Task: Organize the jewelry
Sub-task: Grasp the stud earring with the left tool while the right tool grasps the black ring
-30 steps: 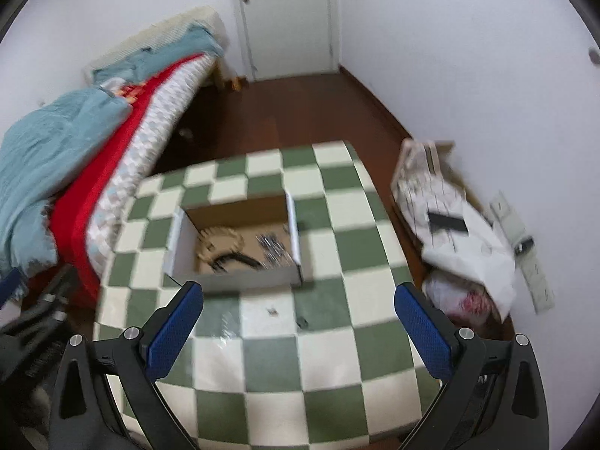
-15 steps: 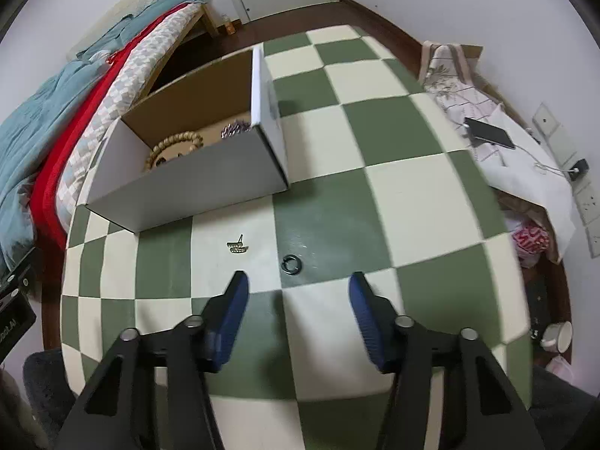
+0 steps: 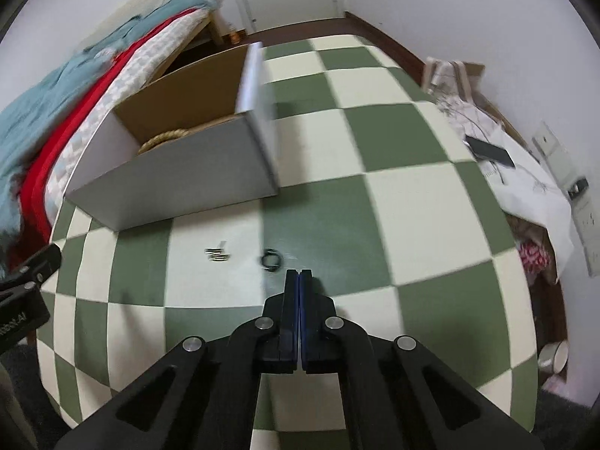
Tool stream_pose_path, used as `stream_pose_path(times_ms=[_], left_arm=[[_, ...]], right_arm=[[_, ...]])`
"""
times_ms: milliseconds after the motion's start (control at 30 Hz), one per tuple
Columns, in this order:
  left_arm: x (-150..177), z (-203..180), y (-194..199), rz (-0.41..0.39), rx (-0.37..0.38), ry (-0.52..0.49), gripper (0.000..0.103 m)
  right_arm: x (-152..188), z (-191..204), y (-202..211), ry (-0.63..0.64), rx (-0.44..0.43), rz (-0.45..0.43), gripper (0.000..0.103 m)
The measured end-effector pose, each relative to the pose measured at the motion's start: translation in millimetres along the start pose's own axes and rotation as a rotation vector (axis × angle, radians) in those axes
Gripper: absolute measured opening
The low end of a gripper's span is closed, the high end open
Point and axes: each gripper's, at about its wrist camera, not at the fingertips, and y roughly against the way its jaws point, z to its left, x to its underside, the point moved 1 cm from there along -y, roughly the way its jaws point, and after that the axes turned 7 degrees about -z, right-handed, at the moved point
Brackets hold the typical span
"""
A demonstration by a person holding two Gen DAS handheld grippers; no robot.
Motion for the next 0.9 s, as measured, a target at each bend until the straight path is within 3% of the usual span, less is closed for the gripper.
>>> stream_pose_path(times_ms=[133, 267, 400, 633, 733, 867, 900], left_arm=[[-3.4, -36.3, -0.5, 0.008, 0.081, -0.036, 0.103], [-3.1, -67.5, -13.7, 0.065, 0.179, -0.055, 0.102], [-6.2, -84.4, -21.7, 0.091, 0.246, -0.040, 0.093], [-10.5, -100.5, -21.0, 0.085, 0.293, -0.061, 0.092], [-10.6, -105.3, -24.2, 0.095, 0.311, -0.072, 0.076], [-8.2, -108.0, -25.9, 0.096, 0.343, -0.076, 0.063], [-8.3, -108.1, -25.3, 0.092, 0.354, -0.076, 0.055]], right_arm=[[-3.2, -25.7, 10.5, -0.069, 0.006, -0.016, 0.000], [-8.8, -43.1, 17.7, -0.117, -0.006, -0.017, 0.000], [-11.3, -56.1, 21.6, -0.140, 0.004, -0.020, 0.000], [-5.3, -74.2, 13.6, -0.183, 0.026, 0.008, 0.000], [-3.1, -76.1, 11.4, -0.190, 0.030, 0.007, 0.000], [-3.0, -77.4, 10.9, -0.185, 0.032, 0.008, 0.000], [-3.1, -77.4, 10.9, -0.184, 0.034, 0.008, 0.000]])
